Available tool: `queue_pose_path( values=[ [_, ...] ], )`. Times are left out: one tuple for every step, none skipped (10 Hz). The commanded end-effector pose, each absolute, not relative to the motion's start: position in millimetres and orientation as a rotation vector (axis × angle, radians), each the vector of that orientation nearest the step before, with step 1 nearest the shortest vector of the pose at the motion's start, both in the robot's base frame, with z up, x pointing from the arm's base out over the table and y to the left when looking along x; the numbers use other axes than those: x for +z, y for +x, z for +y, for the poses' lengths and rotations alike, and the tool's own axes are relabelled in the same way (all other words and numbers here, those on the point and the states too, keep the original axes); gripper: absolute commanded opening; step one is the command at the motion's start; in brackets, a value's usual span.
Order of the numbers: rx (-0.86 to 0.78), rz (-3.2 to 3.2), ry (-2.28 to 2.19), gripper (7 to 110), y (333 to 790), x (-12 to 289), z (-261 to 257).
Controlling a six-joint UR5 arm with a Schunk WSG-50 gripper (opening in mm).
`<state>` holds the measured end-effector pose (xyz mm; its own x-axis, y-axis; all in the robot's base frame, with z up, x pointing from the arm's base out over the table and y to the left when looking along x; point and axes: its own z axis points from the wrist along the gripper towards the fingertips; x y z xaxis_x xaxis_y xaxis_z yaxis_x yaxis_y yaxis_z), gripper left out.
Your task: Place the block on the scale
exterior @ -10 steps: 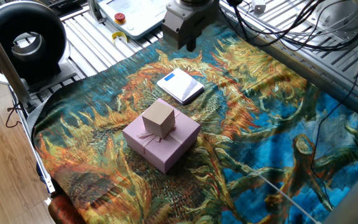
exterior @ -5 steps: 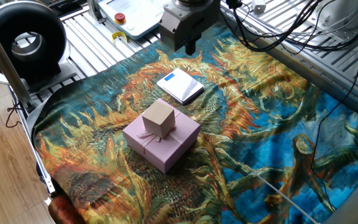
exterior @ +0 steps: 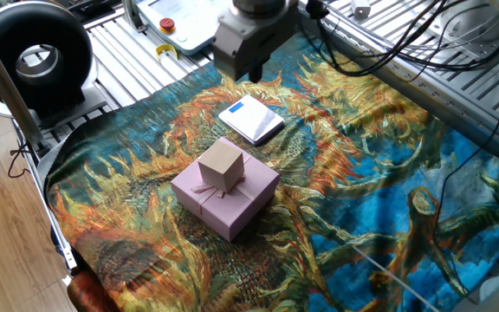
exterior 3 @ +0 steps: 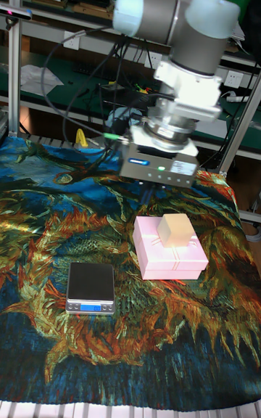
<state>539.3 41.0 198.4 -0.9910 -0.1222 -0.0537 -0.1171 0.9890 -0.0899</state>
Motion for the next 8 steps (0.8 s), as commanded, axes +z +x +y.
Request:
queue_pose_path(
  values=[
    [-0.105, 3.058, -0.147, 7, 535.1, 202.6, 76.8],
    [-0.099, 3.066, -0.119, 7, 530.8, 203.9, 87.7],
    [-0.089, 3.069, -0.099, 7, 527.4, 204.4, 96.9],
    [-0.084, 3.071, -0.092, 7, 524.0, 204.5, 104.4],
    [-0.083, 3.072, -0.134, 7, 520.0, 204.0, 110.6],
    [-0.075, 3.063, -0.212, 7, 516.7, 202.3, 117.9],
    [-0.049, 3.053, -0.264, 7, 514.7, 200.5, 125.4],
    [-0.042, 3.04, -0.355, 7, 513.6, 199.6, 129.1]
  ],
)
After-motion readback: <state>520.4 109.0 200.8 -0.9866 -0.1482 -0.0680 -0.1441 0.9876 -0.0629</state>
